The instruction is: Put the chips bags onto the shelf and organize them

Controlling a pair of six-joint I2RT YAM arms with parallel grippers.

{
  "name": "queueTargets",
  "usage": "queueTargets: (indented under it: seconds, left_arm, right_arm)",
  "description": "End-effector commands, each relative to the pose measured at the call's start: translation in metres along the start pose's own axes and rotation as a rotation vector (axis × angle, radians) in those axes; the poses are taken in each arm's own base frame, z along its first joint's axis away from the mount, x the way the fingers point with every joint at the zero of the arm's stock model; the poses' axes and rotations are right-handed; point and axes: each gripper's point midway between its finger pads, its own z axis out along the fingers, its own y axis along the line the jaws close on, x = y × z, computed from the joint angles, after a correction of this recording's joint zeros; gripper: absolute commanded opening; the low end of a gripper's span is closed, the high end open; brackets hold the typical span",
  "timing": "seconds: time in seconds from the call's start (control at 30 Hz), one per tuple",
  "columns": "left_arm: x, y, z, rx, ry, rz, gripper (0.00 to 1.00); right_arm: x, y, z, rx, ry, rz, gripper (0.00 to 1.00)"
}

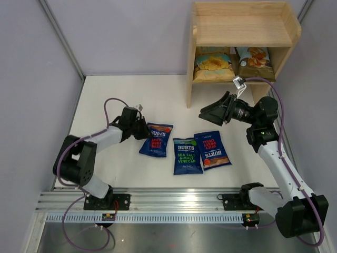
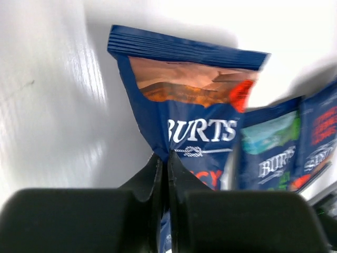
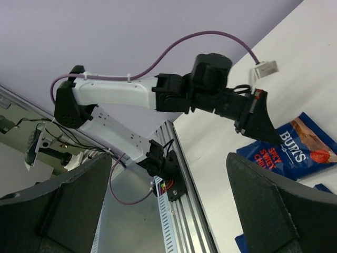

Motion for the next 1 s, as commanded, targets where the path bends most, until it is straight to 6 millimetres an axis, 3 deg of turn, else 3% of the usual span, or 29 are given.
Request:
queueTargets:
  seconds: [0.0, 0.17, 0.27, 0.33, 0.37, 0.53, 0.57, 0.63, 0.67, 0.83, 0.97]
  left_arm:
    - [-0.041, -0.03, -0.031, 0.083, -0.215, -0.051, 0.03]
    - [-0.052, -0.051, -0.061, 0.166, -0.309, -0.102, 0.0]
    - [-0.062, -0.066, -0.086, 0.221, -0.379, -0.126, 0.0]
    - [-0.07, -0.08, -0.108, 0.278, -0.436, -0.145, 0.0]
    - [-0.071, -0.083, -0.114, 0.295, -0.452, -0.17, 0.0]
    - [-0.089, -0.1, -0.169, 0.383, -0.614, -0.245, 0.0]
    - [-0.091, -0.107, -0.187, 0.422, -0.655, -0.264, 0.0]
    - [-0.097, -0.108, -0.205, 0.441, -0.713, -0.297, 0.0]
    - [-0.098, -0.113, -0.219, 0.475, -0.74, -0.324, 0.0]
    - [-0.101, -0.126, -0.248, 0.617, -0.794, -0.415, 0.0]
    - [-0.103, -0.14, -0.269, 0.725, -0.824, -0.473, 0.0]
  right_arm:
    - [-0.002, -0.011, 0.004, 0.047, -0.019, -0.008, 0.97]
    - [0.008, -0.048, 0.014, 0.156, -0.032, 0.07, 0.97]
    - [0.025, -0.067, 0.033, 0.19, -0.021, 0.095, 0.97]
    - [0.046, -0.075, 0.049, 0.191, -0.022, 0.164, 0.96]
    - [0.042, -0.068, 0.057, 0.155, -0.065, 0.17, 0.96]
    - [0.063, -0.08, 0.076, 0.236, -0.187, 0.234, 0.95]
    - [0.064, -0.077, 0.078, 0.234, -0.207, 0.237, 0.94]
    - [0.067, -0.079, 0.08, 0.259, -0.247, 0.251, 0.94]
    - [0.07, -0.066, 0.086, 0.221, -0.248, 0.242, 0.94]
    - [0.079, -0.034, 0.103, 0.095, -0.227, 0.205, 0.95]
    - [0.072, -0.012, 0.11, -0.013, -0.24, 0.157, 0.94]
